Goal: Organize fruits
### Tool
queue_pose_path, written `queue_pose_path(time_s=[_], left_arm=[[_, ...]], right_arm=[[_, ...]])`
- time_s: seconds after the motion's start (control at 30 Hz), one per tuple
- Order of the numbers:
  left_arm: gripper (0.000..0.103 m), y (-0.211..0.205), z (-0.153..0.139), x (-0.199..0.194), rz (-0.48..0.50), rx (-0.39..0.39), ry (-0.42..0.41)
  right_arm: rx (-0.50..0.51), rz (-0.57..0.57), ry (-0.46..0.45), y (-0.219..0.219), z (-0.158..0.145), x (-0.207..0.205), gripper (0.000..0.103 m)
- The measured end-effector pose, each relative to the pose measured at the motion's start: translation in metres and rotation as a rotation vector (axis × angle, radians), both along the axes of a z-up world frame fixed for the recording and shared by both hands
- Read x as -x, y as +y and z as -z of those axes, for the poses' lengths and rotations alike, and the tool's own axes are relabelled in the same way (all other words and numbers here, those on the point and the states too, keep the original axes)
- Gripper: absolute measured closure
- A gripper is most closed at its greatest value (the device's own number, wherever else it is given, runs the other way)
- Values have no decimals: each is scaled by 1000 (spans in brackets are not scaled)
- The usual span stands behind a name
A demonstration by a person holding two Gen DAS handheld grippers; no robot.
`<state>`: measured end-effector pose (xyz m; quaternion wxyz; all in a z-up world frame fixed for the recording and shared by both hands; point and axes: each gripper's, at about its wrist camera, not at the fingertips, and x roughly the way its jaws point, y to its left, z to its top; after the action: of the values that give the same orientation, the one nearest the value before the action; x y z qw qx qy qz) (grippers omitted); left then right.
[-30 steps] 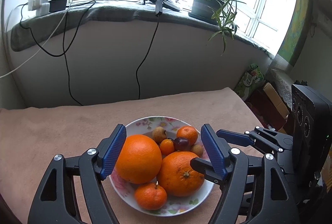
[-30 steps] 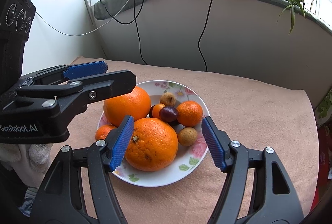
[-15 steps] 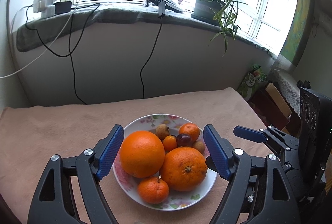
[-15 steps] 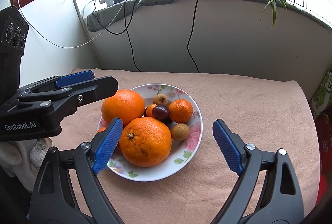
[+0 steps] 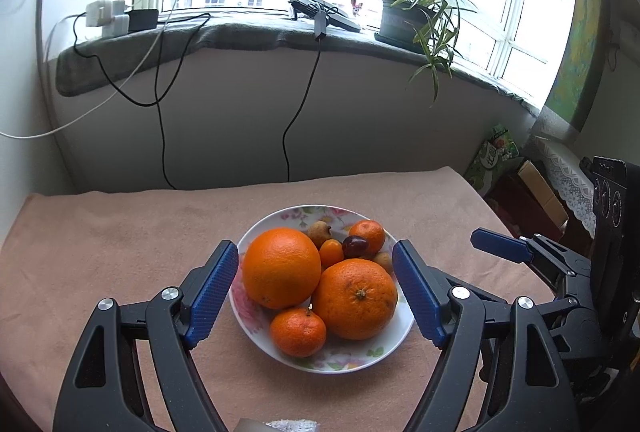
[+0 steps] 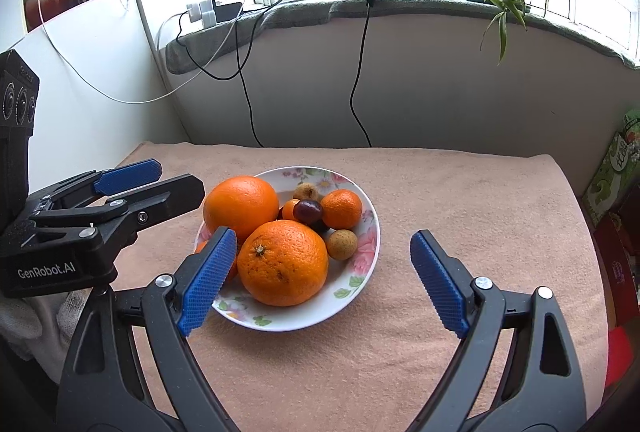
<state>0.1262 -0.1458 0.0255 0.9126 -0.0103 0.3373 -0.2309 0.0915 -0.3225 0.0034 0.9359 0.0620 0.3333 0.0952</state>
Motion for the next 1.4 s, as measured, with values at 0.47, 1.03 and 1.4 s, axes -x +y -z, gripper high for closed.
queue_pose_path(time_s=[0.47, 1.03, 1.4], left_arm=[[23, 16, -11, 31, -34, -3, -46], [23, 37, 0, 62, -73, -18, -14], [23, 37, -3, 68, -66, -12, -24]], right_arm=[[-1, 22, -24, 4, -8, 25, 11], [-12, 56, 1, 1, 1, 48, 11], [-15, 59, -1, 2, -1, 52, 11]])
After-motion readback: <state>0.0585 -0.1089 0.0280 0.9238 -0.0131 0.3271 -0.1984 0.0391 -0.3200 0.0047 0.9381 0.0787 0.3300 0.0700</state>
